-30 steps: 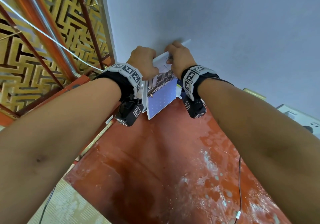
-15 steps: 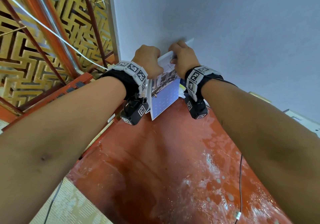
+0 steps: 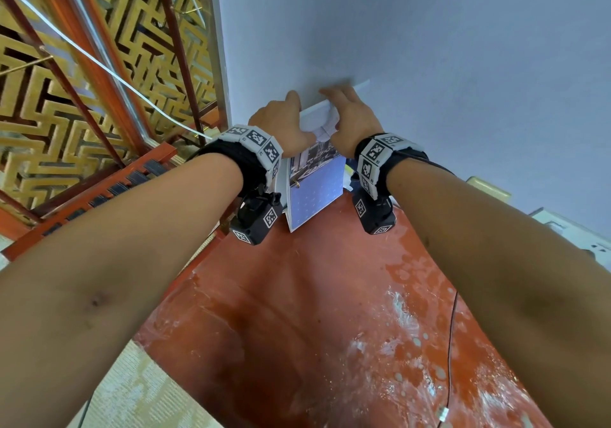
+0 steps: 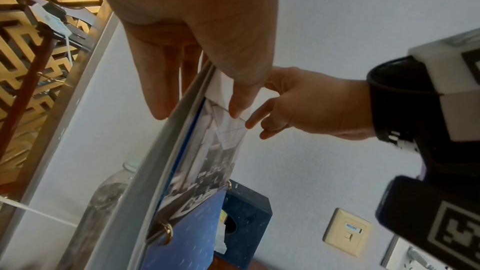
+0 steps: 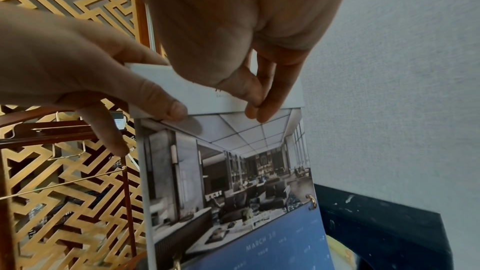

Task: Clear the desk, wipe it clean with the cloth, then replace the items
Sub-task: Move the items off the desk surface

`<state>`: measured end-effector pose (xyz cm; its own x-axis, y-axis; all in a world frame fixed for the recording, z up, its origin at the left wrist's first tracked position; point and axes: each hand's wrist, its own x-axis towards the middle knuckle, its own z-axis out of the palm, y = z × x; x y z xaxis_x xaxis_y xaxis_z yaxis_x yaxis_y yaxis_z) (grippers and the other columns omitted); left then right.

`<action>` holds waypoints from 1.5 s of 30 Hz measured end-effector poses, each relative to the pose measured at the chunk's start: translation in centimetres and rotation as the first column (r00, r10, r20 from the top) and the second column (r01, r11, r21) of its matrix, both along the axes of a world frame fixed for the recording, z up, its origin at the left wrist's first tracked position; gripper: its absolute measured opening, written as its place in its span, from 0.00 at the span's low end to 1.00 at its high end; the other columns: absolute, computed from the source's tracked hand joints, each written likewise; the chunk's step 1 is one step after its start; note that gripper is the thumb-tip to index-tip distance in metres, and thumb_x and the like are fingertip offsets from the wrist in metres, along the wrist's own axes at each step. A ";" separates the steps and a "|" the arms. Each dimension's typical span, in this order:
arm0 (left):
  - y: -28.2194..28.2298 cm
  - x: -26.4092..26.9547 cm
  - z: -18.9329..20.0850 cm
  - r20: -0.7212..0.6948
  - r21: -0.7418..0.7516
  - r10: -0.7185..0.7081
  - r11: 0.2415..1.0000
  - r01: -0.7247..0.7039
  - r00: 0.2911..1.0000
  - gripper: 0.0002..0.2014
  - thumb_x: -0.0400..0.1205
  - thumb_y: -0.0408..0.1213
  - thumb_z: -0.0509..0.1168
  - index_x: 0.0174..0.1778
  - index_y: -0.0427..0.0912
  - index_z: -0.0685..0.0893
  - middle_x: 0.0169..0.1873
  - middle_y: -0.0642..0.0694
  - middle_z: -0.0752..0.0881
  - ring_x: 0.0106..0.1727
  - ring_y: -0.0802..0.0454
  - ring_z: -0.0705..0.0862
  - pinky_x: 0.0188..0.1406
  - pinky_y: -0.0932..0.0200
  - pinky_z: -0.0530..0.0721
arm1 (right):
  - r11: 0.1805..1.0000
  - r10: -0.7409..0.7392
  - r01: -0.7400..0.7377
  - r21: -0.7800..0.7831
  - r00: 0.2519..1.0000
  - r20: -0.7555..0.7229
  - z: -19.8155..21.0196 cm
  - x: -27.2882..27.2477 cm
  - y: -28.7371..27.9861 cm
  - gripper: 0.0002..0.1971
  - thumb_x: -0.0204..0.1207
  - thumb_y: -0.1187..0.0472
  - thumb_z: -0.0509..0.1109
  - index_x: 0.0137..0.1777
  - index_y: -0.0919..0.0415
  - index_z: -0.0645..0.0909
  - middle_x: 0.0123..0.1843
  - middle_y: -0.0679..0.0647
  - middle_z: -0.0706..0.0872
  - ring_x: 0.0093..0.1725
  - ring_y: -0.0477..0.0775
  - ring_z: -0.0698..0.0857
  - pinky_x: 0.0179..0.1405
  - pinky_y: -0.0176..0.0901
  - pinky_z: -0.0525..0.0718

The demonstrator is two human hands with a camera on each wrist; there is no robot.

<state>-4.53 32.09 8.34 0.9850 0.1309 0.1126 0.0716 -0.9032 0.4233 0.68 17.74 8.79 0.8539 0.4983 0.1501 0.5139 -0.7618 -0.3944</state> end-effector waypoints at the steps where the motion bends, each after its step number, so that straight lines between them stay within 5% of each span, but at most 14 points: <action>1: 0.2 -0.1 0.2 -0.002 -0.006 0.007 1.000 -0.007 1.000 0.25 0.75 0.51 0.68 0.60 0.37 0.71 0.51 0.38 0.84 0.49 0.38 0.84 0.37 0.54 0.78 | 1.000 -0.004 0.004 0.002 1.000 0.001 -0.1 -0.2 -0.1 0.34 0.73 0.70 0.66 0.81 0.58 0.65 0.81 0.55 0.65 0.70 0.61 0.77 0.68 0.50 0.76; 11: 0.6 -2.2 0.6 -0.020 -0.099 -0.058 0.994 0.055 0.998 0.29 0.77 0.46 0.69 0.66 0.32 0.68 0.56 0.35 0.81 0.56 0.37 0.82 0.43 0.52 0.77 | 0.993 -0.119 0.119 -0.004 0.993 -0.021 0.6 -4.4 -1.5 0.38 0.73 0.71 0.66 0.84 0.55 0.60 0.85 0.52 0.57 0.72 0.60 0.76 0.67 0.46 0.77; 15: 1.0 -3.6 1.3 -0.028 -0.090 -0.034 0.995 0.031 0.999 0.31 0.77 0.46 0.70 0.70 0.33 0.66 0.63 0.33 0.75 0.62 0.36 0.78 0.55 0.49 0.78 | 0.988 -0.152 0.152 -0.011 0.988 -0.037 1.6 -6.6 -1.6 0.38 0.73 0.72 0.65 0.84 0.54 0.60 0.85 0.52 0.57 0.73 0.59 0.75 0.66 0.44 0.75; 23: 1.9 -8.5 2.7 -0.050 -0.050 0.072 0.996 -0.074 0.996 0.28 0.78 0.43 0.68 0.71 0.36 0.67 0.67 0.35 0.71 0.62 0.38 0.78 0.49 0.51 0.77 | 0.997 -0.077 0.077 -0.010 0.996 -0.044 2.7 -11.0 1.1 0.30 0.76 0.69 0.63 0.80 0.60 0.67 0.81 0.56 0.65 0.73 0.58 0.74 0.71 0.45 0.73; 28: 3.5 -12.6 1.6 -0.105 -0.029 0.093 0.995 -0.097 0.990 0.27 0.77 0.45 0.68 0.68 0.37 0.71 0.65 0.37 0.75 0.62 0.38 0.78 0.56 0.48 0.80 | 0.997 -0.059 0.055 -0.045 0.993 -0.101 0.9 -14.5 3.4 0.27 0.74 0.67 0.64 0.75 0.58 0.73 0.74 0.58 0.73 0.71 0.60 0.76 0.70 0.46 0.74; 32: 5.6 -16.4 0.5 -0.166 -0.033 0.129 0.990 -0.136 0.978 0.22 0.75 0.45 0.69 0.61 0.40 0.75 0.56 0.41 0.80 0.52 0.43 0.82 0.40 0.54 0.79 | 0.996 0.016 -0.029 -0.087 0.988 -0.150 -0.5 -17.2 6.2 0.25 0.73 0.69 0.64 0.71 0.56 0.76 0.70 0.58 0.77 0.69 0.59 0.77 0.64 0.42 0.74; 35: 8.1 -19.1 -0.8 -0.196 -0.034 0.160 0.985 -0.170 0.967 0.14 0.73 0.44 0.70 0.47 0.41 0.78 0.46 0.43 0.83 0.42 0.45 0.81 0.30 0.60 0.72 | 0.994 0.054 -0.071 -0.079 0.979 -0.197 -1.9 -19.2 8.8 0.23 0.73 0.69 0.64 0.68 0.55 0.79 0.67 0.57 0.79 0.67 0.59 0.78 0.64 0.43 0.77; 39: 12.0 -21.6 -2.2 -0.270 -0.049 0.241 0.964 -0.263 0.932 0.14 0.77 0.40 0.68 0.55 0.37 0.79 0.49 0.40 0.83 0.51 0.40 0.83 0.45 0.52 0.82 | 0.992 0.083 -0.103 -0.076 0.969 -0.234 -4.3 -20.2 12.6 0.23 0.73 0.70 0.64 0.66 0.52 0.81 0.67 0.54 0.80 0.65 0.55 0.81 0.58 0.36 0.77; 42: 15.7 -21.3 -3.5 -0.284 -0.093 0.254 0.952 -0.291 0.925 0.14 0.78 0.39 0.67 0.58 0.39 0.81 0.53 0.39 0.85 0.56 0.37 0.83 0.55 0.47 0.83 | 0.987 0.100 -0.127 -0.098 0.964 -0.247 -6.1 -19.5 16.3 0.22 0.74 0.68 0.62 0.65 0.51 0.82 0.68 0.54 0.80 0.64 0.56 0.81 0.62 0.42 0.80; 45: 20.1 -19.9 -6.4 -0.315 -0.091 0.246 0.954 -0.287 0.917 0.17 0.78 0.39 0.66 0.62 0.43 0.79 0.55 0.39 0.85 0.53 0.39 0.83 0.53 0.50 0.84 | 0.987 0.085 -0.120 -0.102 0.950 -0.299 -9.2 -18.3 20.4 0.20 0.74 0.67 0.63 0.63 0.51 0.83 0.67 0.53 0.81 0.64 0.55 0.81 0.61 0.39 0.77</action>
